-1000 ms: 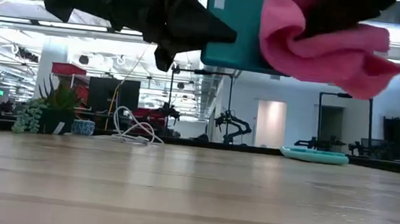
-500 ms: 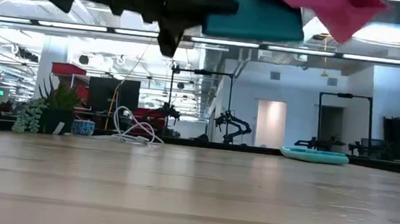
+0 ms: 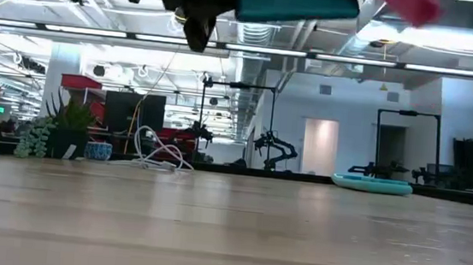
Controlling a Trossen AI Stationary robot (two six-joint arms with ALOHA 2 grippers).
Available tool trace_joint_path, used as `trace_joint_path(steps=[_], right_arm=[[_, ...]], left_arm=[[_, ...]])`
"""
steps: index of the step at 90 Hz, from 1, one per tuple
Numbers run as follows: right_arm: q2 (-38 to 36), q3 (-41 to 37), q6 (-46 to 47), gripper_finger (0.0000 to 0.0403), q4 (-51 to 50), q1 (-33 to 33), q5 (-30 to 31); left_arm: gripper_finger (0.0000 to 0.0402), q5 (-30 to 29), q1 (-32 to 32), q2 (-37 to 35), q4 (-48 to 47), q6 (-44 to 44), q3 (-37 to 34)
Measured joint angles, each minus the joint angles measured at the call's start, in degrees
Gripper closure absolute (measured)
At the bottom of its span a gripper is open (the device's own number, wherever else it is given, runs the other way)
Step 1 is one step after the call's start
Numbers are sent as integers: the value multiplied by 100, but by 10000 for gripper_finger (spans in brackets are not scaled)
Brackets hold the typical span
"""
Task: Apply microfiber cloth
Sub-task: Wipe the back of the cellphone with the pink microfiber cloth
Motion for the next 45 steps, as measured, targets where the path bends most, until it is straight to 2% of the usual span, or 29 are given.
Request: trace_joint_path(steps=[7, 14, 30, 39, 45], right_arm=[[-36, 124, -434, 403, 302, -54, 31], [-51, 159, -495, 403, 357, -120, -79], [237, 30, 856, 403, -683, -349, -1468], [502, -169, 1185, 403, -780, -442, -1848], [656, -167, 1100, 403, -781, -476, -1860]], left_arm=[[393, -7, 0, -5, -24, -37, 0], [393, -11, -2, -2, -39, -48, 0], [393, -91, 2, -3, -14, -40, 0], [393, -136, 6, 6, -32, -37, -2], [393, -147, 9, 6, -34, -34, -2]])
